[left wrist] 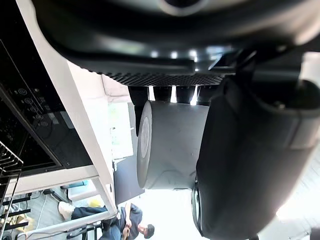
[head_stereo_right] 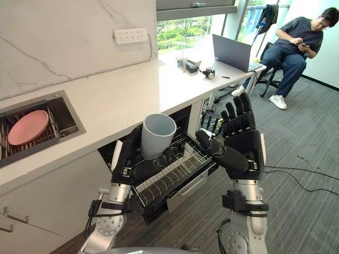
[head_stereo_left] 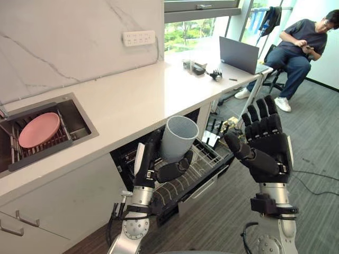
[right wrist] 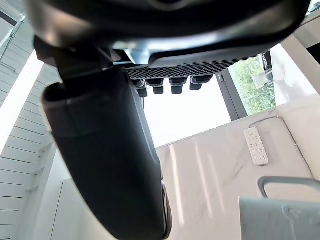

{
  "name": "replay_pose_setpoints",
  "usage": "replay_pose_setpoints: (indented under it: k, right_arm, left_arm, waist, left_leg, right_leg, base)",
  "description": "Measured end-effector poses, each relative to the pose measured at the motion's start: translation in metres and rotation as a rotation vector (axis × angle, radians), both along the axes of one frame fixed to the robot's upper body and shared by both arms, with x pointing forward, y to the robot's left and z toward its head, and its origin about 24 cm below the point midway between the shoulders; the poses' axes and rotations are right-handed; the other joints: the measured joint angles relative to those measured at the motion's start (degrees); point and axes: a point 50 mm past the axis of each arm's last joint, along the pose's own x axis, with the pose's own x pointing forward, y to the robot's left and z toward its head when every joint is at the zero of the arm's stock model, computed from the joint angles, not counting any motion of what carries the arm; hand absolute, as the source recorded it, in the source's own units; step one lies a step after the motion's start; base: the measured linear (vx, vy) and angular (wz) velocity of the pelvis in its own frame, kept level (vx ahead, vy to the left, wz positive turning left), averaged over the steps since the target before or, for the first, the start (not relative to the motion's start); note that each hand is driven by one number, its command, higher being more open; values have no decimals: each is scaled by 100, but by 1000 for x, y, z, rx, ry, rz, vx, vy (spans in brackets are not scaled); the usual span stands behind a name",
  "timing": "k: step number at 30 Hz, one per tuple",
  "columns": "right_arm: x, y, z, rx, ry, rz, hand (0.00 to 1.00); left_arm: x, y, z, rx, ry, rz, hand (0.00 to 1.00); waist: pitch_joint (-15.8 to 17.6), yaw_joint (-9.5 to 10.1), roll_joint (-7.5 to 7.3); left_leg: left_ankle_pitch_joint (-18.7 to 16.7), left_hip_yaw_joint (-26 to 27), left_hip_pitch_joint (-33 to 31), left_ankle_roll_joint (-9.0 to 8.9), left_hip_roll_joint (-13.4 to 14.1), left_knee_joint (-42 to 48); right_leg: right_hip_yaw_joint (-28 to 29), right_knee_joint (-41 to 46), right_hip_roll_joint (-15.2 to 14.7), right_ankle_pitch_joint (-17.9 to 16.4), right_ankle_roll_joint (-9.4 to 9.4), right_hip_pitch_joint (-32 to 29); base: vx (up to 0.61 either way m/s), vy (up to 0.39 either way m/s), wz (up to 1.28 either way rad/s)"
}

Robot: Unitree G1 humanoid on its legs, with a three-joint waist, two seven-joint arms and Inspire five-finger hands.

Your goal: Walk over to the sink, pick up the cup, carry it to the dishwasher, place the cup inside the dishwasher, then close the dishwasher door

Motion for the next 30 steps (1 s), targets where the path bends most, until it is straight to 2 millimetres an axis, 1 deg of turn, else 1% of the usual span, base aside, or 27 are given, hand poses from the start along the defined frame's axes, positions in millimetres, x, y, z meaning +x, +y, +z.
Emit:
replay_pose_setpoints:
  k: [6, 12, 23, 30]
  right_arm:
    - [4, 9, -4, -44, 58, 87, 100]
    - [7, 16, -6, -101, 85, 155, 100]
    - [10, 17, -6, -162, 100, 170, 100]
    - [11, 25, -10, -165, 133, 216, 100]
  left_arm:
    - [0, -6, 1, 24, -11, -56, 0]
    - [2, -10, 4, 27, -26, -83, 0]
    - [1, -11, 4, 38, -25, -109, 0]
    - [-1, -16, 7, 29, -48, -192, 0]
  waist:
    - [-30, 3, 46]
    - [-34, 7, 45]
    - [-110, -2, 37]
    - [-212, -2, 32]
  left_leg:
    - [3, -5, 0, -2, 1, 0]
    - [5, -13, 0, 0, 1, 0]
    - [7, -18, 0, 2, 8, -6]
    - [8, -20, 0, 1, 8, -10]
  right_leg:
    - [0, -44, -2, 17, -4, 9]
    - [-11, -46, -2, 10, -16, 7]
    - [-111, -47, -8, 2, -43, -5]
    - [-130, -47, -12, -25, -86, -14]
  base:
    - [-5, -6, 0]
    - [0, 0, 0]
    - [-10, -16, 0]
    - [-2, -4, 0]
